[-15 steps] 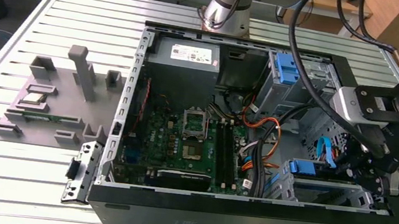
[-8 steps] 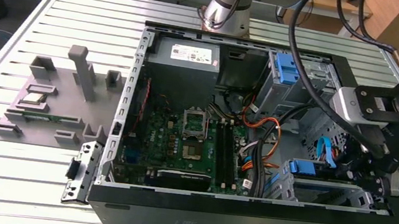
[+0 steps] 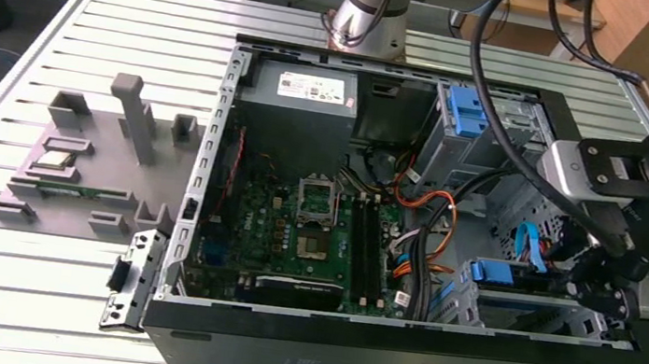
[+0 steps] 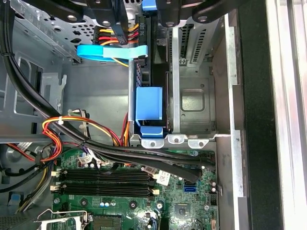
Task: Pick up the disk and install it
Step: 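Insert the second disk wire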
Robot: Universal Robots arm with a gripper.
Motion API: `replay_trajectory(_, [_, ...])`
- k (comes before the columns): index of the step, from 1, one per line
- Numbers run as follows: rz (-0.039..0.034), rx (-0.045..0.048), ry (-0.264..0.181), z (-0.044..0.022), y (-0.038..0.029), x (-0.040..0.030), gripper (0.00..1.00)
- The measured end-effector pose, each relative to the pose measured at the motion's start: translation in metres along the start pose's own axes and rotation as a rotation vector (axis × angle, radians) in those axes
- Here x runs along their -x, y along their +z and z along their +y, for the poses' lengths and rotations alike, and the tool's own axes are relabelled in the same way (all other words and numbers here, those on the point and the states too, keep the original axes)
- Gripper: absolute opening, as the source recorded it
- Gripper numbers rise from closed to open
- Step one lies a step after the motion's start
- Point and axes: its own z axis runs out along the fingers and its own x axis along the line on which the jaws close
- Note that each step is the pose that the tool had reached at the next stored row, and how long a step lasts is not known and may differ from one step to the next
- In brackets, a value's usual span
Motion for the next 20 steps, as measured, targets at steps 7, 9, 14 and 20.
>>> replay_trajectory(7, [-0.0042, 0.0001, 0.0, -0.002, -0.0164, 0.0018, 0.37])
replay_trajectory(9, [-0.0116, 0.0002, 0.001, -0.0019, -0.0165, 0.0022, 0.37])
replay_trajectory(14, [-0.0524, 0.0009, 0.006, -0.0019, -0.0163, 0.0029, 0.37])
replay_trajectory(20, [-0.0818, 0.0015, 0.01, -0.0014, -0.0118, 0.0025, 0.37])
